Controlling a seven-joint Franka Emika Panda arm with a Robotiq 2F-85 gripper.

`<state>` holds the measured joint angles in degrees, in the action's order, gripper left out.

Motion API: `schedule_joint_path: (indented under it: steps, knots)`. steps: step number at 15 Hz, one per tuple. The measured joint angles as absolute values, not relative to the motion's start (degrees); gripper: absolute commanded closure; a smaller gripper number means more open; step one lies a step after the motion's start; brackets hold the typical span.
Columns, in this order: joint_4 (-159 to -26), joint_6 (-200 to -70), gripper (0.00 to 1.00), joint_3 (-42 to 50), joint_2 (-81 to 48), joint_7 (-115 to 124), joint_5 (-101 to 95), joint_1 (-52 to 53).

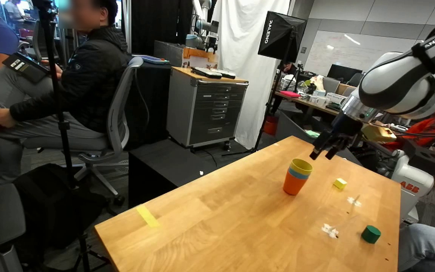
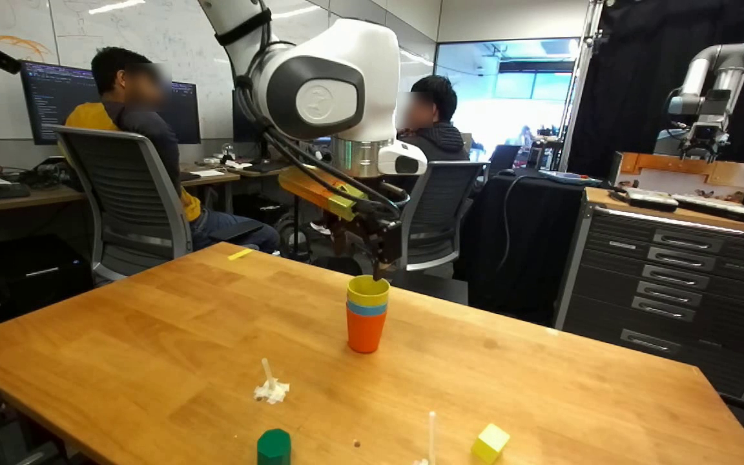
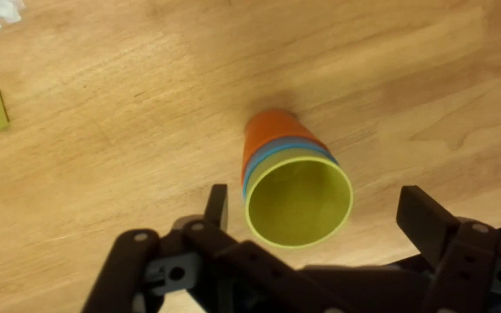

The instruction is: Put the yellow cup in the blue cup then place them both in the orange cup

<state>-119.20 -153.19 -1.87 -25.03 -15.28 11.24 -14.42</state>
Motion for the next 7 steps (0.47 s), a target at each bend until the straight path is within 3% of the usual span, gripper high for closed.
schedule_joint_path:
  steps: [7]
  knots:
    - [-129.46,-149.86,0.0,-1.98,-18.25,-32.96,11.5,-17.71]
